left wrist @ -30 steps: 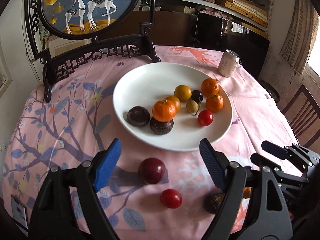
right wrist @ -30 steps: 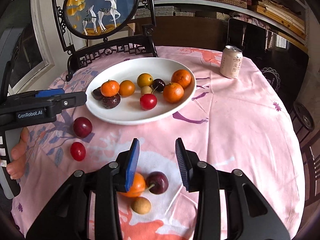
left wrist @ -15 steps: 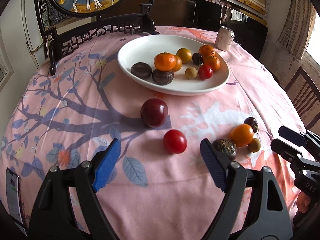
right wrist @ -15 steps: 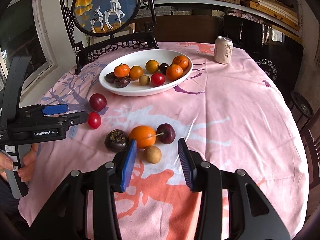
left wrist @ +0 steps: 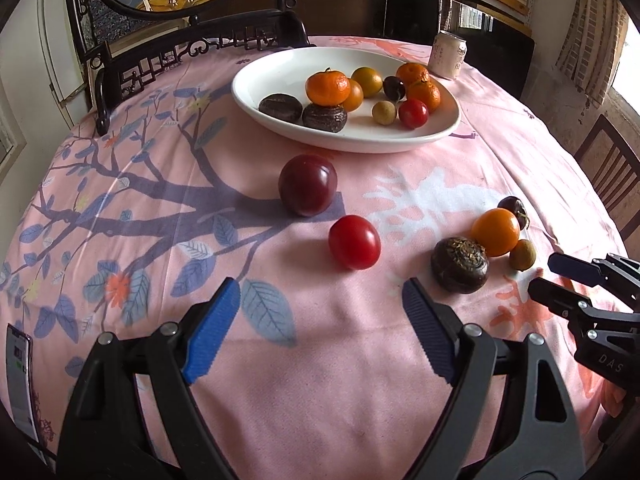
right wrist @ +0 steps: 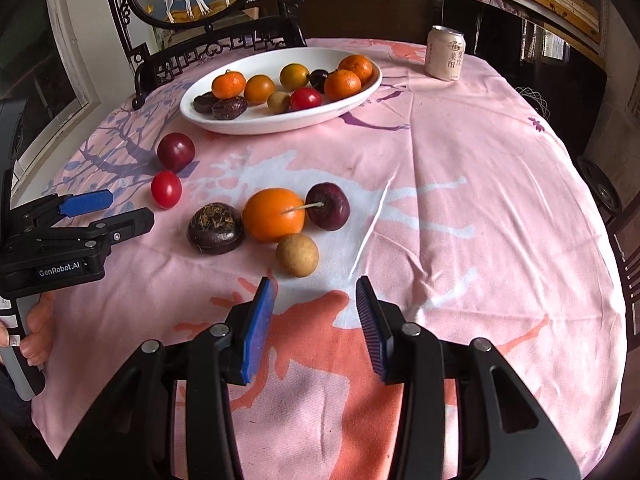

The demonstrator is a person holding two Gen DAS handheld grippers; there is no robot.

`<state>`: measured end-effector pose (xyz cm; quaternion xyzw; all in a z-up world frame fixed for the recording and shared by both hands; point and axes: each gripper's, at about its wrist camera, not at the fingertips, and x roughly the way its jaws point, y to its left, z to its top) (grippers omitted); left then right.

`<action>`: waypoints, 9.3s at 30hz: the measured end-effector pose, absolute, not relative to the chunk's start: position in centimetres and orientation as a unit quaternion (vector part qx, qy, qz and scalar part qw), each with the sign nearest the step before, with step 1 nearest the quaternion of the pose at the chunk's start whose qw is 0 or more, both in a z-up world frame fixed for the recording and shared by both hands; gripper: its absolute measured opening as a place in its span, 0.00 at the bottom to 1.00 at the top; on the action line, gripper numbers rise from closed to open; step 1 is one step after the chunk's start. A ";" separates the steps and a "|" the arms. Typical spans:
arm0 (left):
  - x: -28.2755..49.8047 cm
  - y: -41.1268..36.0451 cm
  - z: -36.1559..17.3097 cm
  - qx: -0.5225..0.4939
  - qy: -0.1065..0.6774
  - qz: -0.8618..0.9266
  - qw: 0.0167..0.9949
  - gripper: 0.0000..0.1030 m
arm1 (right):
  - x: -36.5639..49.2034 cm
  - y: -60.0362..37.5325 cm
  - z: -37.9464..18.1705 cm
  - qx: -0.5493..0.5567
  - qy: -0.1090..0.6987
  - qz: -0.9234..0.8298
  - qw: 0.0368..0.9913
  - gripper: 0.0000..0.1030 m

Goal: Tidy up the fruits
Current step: 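Grasp a small tan round fruit with the right gripper while the left gripper grasps a red cherry tomato, then carry both fruits over the white plate and open both grippers, then withdraw both open grippers from the plate toward the loose fruits, then grasp a dark red plum with the left gripper while the right gripper grasps a stemmed dark cherry, then carry the plum and cherry over the white plate and open both grippers, then withdraw both open grippers from the plate toward the last fruits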

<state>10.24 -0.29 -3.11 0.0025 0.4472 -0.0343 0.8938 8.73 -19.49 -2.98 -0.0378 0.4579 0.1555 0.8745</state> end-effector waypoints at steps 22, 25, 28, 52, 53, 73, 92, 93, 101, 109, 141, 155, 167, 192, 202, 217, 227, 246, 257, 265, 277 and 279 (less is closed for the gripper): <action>10.9 0.2 -4.2 -0.008 0.457 -0.043 0.888 0.82 | 10.6 -19.4 -3.6 -0.020 0.438 0.167 0.883 0.23; 11.2 -0.1 -4.2 -0.012 0.464 -0.044 0.885 0.82 | 10.2 -19.4 -3.5 -0.019 0.435 0.172 0.884 0.23; 11.7 -0.4 -4.3 -0.017 0.474 -0.040 0.879 0.81 | 9.9 -19.5 -3.2 -0.018 0.428 0.176 0.886 0.23; 10.7 -1.2 -1.5 -0.006 0.465 -0.040 0.885 0.30 | 8.9 -20.1 -1.2 -0.001 0.381 0.199 0.903 0.23; 10.5 -1.0 -1.1 -0.006 0.460 -0.042 0.887 0.30 | 8.9 -20.3 -0.9 0.003 0.374 0.197 0.906 0.23; 20.4 0.7 5.2 -0.021 0.406 -0.032 0.913 0.30 | 14.7 -14.6 5.7 -0.035 0.293 0.212 0.932 0.23; 27.3 1.9 2.2 -0.049 0.417 0.017 0.908 0.71 | 20.4 -12.9 1.1 -0.009 0.376 0.216 0.901 0.48; 27.1 1.8 2.3 -0.045 0.417 0.016 0.907 0.71 | 20.1 -13.1 1.3 -0.007 0.376 0.217 0.901 0.48; 23.7 2.0 2.6 -0.046 0.419 0.011 0.907 0.74 | 17.2 -15.9 2.4 0.011 0.367 0.210 0.906 0.49; 19.0 1.4 2.6 -0.032 0.413 0.006 0.910 0.79 | 13.8 -18.4 2.1 0.016 0.369 0.191 0.910 0.49; 13.7 1.1 -3.2 -0.019 0.460 0.020 0.887 0.83 | 7.6 -19.0 -1.6 0.018 0.402 0.196 0.894 0.49; 17.8 0.4 -4.2 -0.011 0.458 0.038 0.888 0.64 | 7.9 -19.1 -2.5 0.023 0.411 0.213 0.886 0.49; 15.8 0.5 -3.5 -0.038 0.463 -0.018 0.885 0.37 | 8.7 -19.7 -2.3 -0.013 0.420 0.141 0.896 0.49; 15.2 0.4 -3.8 -0.022 0.476 -0.046 0.878 0.37 | 15.5 -17.0 -3.9 -0.143 0.421 0.143 0.884 0.29; 15.1 0.4 -3.5 -0.023 0.472 -0.046 0.880 0.37 | 14.1 -17.5 -3.3 -0.115 0.424 0.133 0.888 0.27; 14.0 -0.1 -1.6 -0.019 0.450 -0.050 0.891 0.37 | 12.1 -19.3 -0.7 -0.074 0.391 0.144 0.906 0.27; 15.9 -0.1 2.4 -0.012 0.434 -0.050 0.900 0.37 | 14.4 -16.7 4.0 -0.069 0.298 0.164 0.938 0.27; 29.2 1.0 1.9 -0.018 0.456 0.025 0.890 0.37 | 22.9 -10.1 1.3 -0.057 0.347 0.220 0.910 0.27; 27.7 1.6 3.2 -0.029 0.417 0.037 0.908 0.73 | 22.9 -11.0 0.7 -0.015 0.378 0.220 0.899 0.49; 22.9 0.9 3.9 -0.026 0.409 0.017 0.912 0.80 | 19.6 -15.4 1.5 0.020 0.386 0.212 0.898 0.51; 15.2 -1.9 0.7 0.008 0.435 -0.023 0.900 0.84 | 13.0 -19.5 0.1 0.017 0.407 0.181 0.895 0.51; 14.4 -2.4 0.0 0.016 0.441 -0.029 0.897 0.84 | 12.4 -19.8 -0.2 0.021 0.408 0.178 0.895 0.51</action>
